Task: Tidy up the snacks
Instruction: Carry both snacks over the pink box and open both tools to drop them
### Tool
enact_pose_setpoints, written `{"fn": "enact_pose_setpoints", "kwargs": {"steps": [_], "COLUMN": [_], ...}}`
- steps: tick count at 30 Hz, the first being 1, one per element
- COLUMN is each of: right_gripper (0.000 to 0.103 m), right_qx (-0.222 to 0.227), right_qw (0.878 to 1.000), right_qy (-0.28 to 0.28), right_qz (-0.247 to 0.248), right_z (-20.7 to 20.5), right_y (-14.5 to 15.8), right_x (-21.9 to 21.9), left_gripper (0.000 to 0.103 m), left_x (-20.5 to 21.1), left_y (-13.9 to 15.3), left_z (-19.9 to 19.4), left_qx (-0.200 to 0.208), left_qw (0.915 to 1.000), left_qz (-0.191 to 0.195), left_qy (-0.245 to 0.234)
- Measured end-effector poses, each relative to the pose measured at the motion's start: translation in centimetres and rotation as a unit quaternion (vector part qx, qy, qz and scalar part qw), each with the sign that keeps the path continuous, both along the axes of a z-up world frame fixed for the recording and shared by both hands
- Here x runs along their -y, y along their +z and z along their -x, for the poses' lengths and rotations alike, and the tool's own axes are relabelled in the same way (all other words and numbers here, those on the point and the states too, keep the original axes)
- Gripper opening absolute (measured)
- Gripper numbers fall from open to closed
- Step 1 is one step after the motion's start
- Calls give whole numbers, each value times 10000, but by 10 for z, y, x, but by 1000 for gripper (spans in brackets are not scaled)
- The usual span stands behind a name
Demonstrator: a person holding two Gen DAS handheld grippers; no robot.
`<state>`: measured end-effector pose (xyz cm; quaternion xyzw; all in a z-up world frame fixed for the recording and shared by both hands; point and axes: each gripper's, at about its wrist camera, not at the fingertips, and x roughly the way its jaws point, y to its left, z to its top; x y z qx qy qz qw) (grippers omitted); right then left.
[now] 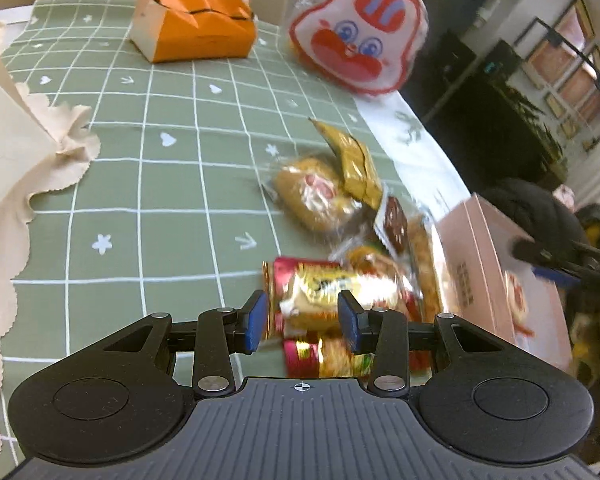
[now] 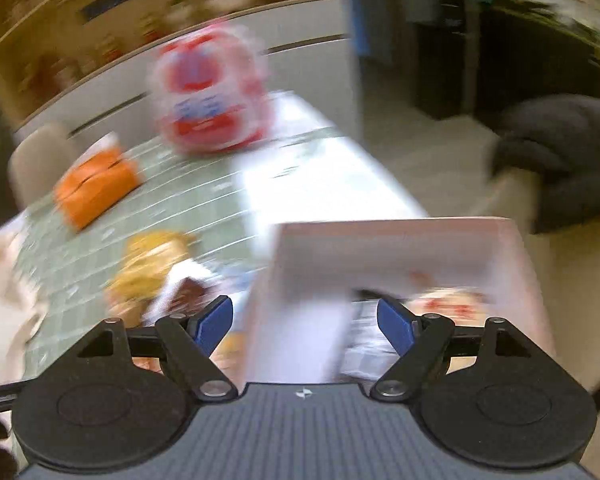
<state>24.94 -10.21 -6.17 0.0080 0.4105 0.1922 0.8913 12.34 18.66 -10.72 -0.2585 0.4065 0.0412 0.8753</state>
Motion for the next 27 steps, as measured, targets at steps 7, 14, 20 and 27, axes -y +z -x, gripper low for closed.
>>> {"fn": "enact_pose_setpoints", "kwargs": {"steps": [7, 14, 20, 27], "right_gripper": [52, 32, 21, 14], "right_qx": [626, 418, 478, 224], "right_qw": [9823, 9734, 9462, 9449], "right_qy": [1176, 1044, 1503, 2101], "right_qz": [1314, 1996, 2825, 2501], "right_z": [13, -58, -84, -23], "right_y": [-19, -33, -56, -51], "right_x": [-113, -162, -166, -154], "left_gripper": [43, 43, 43, 42], "left_x": [-9, -13, -2, 8], "left_y": [-1, -7, -13, -11], "left_z": [14, 38, 42, 44], "left_qx": [-85, -247, -277, -382], "left_qw": [9998, 9988, 9973, 9971], "left_qz": [128, 408, 654, 634], "left_qy": [114, 48, -177, -185]}}
